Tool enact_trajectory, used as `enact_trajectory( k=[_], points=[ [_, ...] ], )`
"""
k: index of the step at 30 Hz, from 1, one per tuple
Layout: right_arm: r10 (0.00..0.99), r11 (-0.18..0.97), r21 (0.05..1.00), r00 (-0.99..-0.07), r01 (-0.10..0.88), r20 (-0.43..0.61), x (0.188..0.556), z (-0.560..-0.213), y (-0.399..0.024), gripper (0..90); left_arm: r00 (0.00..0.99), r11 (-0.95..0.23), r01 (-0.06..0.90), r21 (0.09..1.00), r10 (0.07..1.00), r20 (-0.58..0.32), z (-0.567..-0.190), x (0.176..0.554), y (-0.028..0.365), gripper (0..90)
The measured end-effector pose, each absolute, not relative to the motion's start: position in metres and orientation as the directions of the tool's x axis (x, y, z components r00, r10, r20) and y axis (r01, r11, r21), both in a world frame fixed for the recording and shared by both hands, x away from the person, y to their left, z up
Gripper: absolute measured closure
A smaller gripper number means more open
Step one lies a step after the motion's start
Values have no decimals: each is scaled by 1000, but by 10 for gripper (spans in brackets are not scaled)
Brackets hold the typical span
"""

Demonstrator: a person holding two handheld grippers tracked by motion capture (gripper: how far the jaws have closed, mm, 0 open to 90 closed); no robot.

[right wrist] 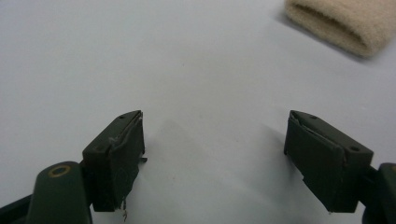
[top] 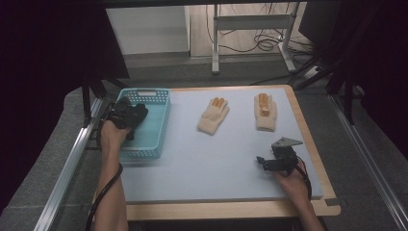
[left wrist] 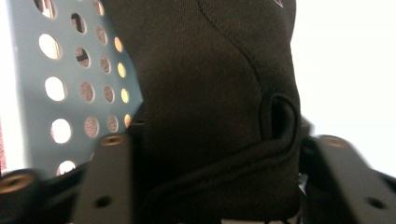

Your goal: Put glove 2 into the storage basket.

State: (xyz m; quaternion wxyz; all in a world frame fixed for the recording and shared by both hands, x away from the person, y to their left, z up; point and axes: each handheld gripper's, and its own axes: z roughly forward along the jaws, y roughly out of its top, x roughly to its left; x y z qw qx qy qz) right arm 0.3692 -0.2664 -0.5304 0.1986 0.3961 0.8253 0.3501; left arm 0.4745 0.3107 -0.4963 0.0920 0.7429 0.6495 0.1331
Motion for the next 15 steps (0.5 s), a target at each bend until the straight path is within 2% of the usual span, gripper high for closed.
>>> enact_trajectory(
  k=[4, 8, 15],
  points=[
    [793, 441, 735, -607, 515, -51, 369, -530, -266, 199, 123, -139, 941, 307, 990, 71, -494, 472, 313, 198],
    [793, 441, 735, -607, 515, -51, 369, -530, -266, 199, 132, -130, 923, 362, 991, 19, -483, 465, 315, 82],
    [793, 441, 735, -607, 515, -51, 369, -530, -266, 199, 199, -126, 861, 492, 975, -98, -457, 449, 315, 24]
  ],
)
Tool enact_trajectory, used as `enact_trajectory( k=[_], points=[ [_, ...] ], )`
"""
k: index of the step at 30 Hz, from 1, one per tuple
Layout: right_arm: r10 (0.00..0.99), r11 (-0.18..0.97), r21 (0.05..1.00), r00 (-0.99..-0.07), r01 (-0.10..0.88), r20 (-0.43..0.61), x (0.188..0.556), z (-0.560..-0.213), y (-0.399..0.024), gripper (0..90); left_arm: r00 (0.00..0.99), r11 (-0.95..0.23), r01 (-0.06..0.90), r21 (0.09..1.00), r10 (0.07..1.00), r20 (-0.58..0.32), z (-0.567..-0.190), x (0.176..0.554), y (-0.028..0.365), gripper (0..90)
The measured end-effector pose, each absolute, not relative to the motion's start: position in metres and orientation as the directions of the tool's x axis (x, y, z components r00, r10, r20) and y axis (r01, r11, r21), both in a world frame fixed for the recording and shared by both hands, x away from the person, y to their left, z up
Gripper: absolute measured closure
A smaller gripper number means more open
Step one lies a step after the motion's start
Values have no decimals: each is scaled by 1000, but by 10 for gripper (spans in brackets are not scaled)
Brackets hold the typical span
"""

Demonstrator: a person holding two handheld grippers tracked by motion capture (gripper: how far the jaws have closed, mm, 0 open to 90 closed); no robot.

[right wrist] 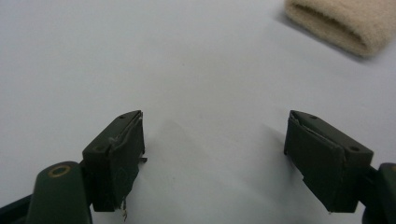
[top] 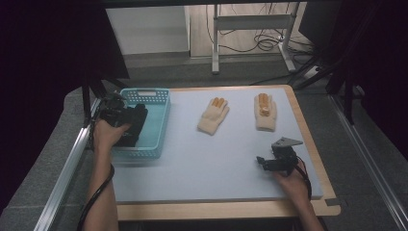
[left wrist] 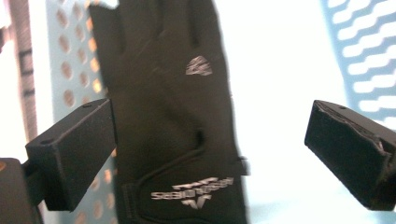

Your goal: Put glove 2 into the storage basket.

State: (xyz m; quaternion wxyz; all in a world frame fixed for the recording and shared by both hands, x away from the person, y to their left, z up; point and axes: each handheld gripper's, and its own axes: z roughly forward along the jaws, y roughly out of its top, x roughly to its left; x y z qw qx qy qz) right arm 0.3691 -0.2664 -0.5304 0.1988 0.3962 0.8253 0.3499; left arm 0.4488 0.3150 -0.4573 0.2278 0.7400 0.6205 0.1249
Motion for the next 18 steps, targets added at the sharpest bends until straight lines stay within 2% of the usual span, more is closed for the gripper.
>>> enact_trajectory(
  k=[7, 13, 18],
  points=[
    [793, 442, 735, -607, 515, -51, 369, -530, -266, 199, 312, -138, 764, 630, 934, -175, -448, 425, 294, 22],
    [794, 442, 734, -606, 515, -53, 369, -530, -266, 199, 457, -277, 686, 673, 884, -101, -449, 407, 249, 13],
    [794, 442, 734, -606, 515, -54, 369, -530, -266, 197, 540, -350, 619, 703, 840, -57, -442, 392, 213, 0]
  ],
)
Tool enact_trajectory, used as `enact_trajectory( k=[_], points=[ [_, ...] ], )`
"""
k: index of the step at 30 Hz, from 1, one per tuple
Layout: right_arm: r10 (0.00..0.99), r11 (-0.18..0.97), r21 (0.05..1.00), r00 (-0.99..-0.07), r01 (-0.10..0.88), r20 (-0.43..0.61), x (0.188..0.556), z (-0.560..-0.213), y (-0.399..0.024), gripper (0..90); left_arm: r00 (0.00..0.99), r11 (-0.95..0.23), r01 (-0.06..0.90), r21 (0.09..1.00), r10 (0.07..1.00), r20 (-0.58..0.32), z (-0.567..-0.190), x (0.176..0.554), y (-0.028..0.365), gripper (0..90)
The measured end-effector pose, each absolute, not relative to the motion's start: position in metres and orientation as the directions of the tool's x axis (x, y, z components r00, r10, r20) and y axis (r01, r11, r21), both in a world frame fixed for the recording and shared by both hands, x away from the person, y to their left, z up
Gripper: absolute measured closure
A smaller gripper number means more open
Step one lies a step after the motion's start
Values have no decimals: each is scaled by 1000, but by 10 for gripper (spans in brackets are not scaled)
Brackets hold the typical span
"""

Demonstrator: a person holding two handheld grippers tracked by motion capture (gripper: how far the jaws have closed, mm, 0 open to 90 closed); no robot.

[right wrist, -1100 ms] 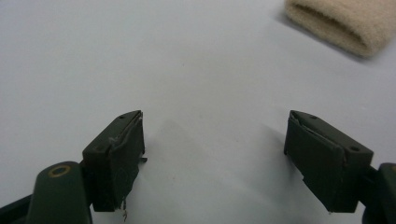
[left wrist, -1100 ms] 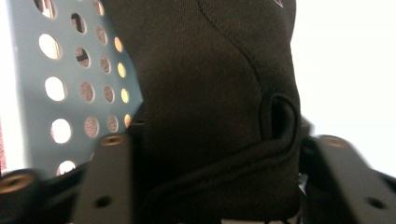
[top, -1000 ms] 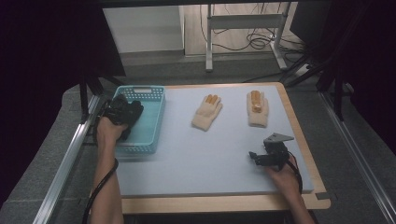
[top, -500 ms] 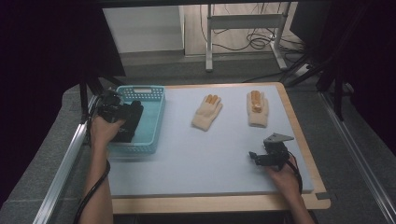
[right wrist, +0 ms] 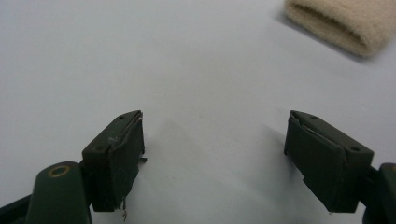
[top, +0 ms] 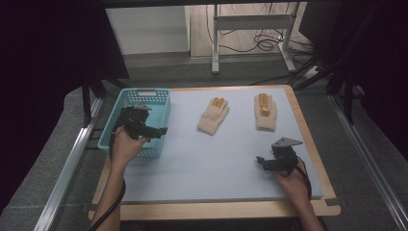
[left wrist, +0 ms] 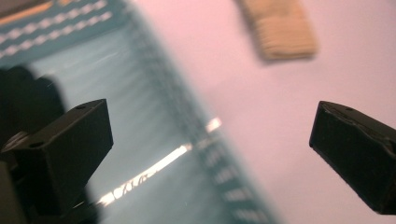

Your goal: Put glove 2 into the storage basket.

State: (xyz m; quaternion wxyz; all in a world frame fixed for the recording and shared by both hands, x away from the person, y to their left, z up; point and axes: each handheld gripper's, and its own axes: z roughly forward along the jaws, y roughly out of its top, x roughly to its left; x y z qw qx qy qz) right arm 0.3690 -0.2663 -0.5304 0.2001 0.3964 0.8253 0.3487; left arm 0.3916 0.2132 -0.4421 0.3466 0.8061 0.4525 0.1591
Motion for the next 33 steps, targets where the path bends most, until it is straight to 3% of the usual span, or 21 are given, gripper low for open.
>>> enact_trajectory(
  k=[8, 16, 24, 33],
  points=[
    [794, 442, 734, -605, 515, -54, 369, -530, -266, 197, 649, -419, 519, 745, 761, -25, -443, 357, 164, 0],
    [794, 442, 734, -606, 515, -52, 369, -531, -266, 196, 708, -490, 434, 756, 704, 49, -472, 323, 133, 0],
    [794, 442, 734, -606, 516, -52, 369, -531, -266, 196, 704, -442, 484, 755, 709, -36, -510, 312, 130, 0],
    [794, 441, 733, -606, 518, -50, 370, -530, -267, 196, 673, -493, 535, 686, 740, 7, -539, 308, 135, 0]
  ],
)
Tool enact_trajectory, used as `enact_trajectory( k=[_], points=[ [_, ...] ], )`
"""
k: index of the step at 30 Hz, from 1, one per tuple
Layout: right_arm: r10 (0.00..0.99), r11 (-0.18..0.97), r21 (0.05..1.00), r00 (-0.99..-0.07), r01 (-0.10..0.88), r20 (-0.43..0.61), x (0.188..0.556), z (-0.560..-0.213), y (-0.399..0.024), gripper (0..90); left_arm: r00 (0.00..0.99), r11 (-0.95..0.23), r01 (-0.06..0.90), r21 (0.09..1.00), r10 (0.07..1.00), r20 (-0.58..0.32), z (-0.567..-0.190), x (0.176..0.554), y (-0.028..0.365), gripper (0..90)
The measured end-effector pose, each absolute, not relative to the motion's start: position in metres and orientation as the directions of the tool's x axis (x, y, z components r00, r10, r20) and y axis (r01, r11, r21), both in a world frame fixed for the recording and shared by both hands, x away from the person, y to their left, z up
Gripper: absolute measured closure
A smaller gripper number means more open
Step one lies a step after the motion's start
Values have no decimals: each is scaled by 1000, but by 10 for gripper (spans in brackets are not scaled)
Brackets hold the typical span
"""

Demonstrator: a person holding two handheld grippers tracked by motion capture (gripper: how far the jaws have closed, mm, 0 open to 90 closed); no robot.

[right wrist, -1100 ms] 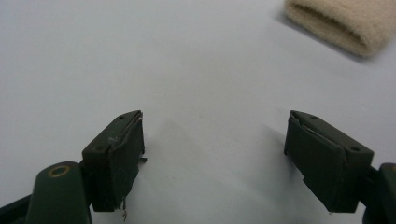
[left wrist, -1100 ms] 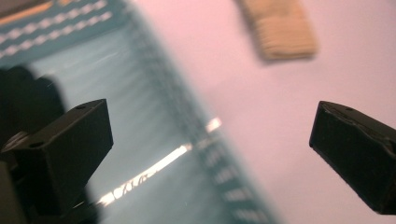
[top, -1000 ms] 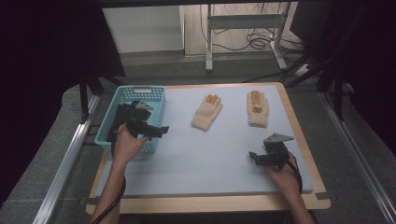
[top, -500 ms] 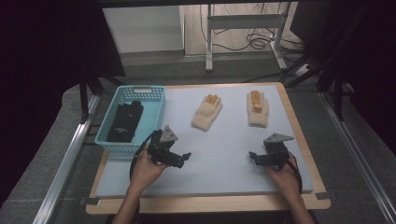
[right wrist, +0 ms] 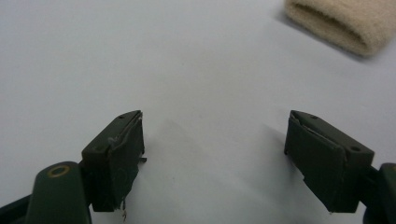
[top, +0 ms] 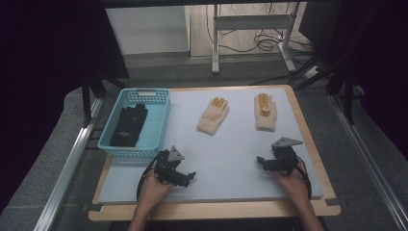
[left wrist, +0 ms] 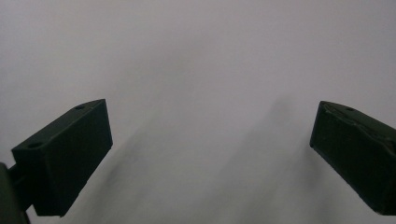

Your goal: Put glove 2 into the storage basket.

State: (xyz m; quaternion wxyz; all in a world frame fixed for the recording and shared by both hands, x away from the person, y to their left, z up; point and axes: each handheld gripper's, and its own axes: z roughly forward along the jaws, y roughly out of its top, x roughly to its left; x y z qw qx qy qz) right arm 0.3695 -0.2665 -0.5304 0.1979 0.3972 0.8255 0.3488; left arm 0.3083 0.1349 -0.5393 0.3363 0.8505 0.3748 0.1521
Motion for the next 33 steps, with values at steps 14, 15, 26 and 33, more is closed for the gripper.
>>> enact_trajectory(
  k=[14, 15, 26, 33],
  points=[
    [795, 429, 731, -606, 531, -26, 373, -528, -264, 200, 645, -443, 569, 693, 763, -42, -550, 308, 146, 8],
    [791, 423, 732, -612, 534, -10, 375, -528, -261, 201, 645, -443, 569, 693, 763, -42, -550, 308, 146, 8],
    [727, 438, 753, -686, 491, 25, 422, -505, -205, 306, 641, -438, 572, 693, 766, -46, -550, 308, 146, 10],
    [711, 452, 761, -703, 466, 8, 455, -494, -168, 351, 641, -438, 572, 693, 766, -46, -550, 308, 146, 11]
  ],
)
